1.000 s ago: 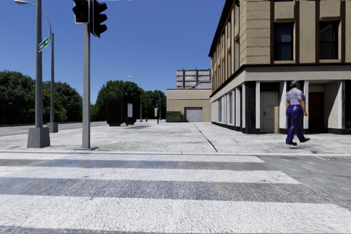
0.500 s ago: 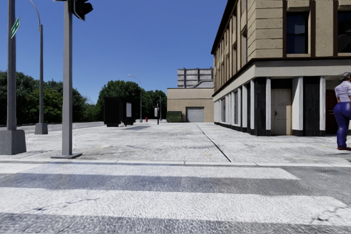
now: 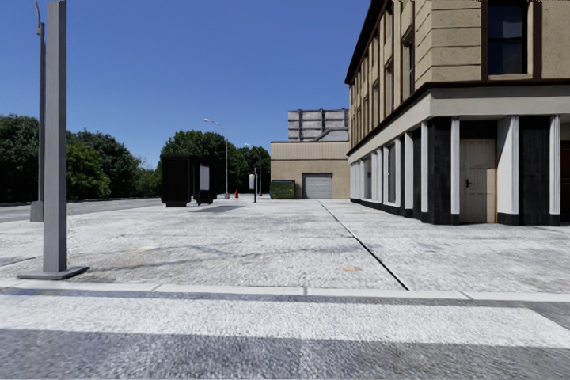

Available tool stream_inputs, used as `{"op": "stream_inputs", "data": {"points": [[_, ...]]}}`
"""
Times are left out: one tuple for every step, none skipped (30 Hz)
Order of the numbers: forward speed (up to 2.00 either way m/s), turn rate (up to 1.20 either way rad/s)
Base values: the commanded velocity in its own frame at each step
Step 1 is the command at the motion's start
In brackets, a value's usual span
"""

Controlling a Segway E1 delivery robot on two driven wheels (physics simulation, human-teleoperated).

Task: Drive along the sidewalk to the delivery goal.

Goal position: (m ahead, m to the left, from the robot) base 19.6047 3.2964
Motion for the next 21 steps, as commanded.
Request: {"op": "stream_inputs", "data": {"points": [[1.71, 0.00], [1.71, 0.00], [1.71, 0.00], [1.71, 0.00], [1.71, 0.00], [1.71, 0.00], [1.71, 0.00], [1.71, 0.00], [1.71, 0.00], [1.71, 0.00], [1.71, 0.00], [1.71, 0.00], [1.71, 0.00], [1.71, 0.00], [1.71, 0.00], [1.71, 0.00], [1.71, 0.00], [1.71, 0.00], [1.71, 0.00], [1.71, 0.00], [1.71, 0.00]]}}
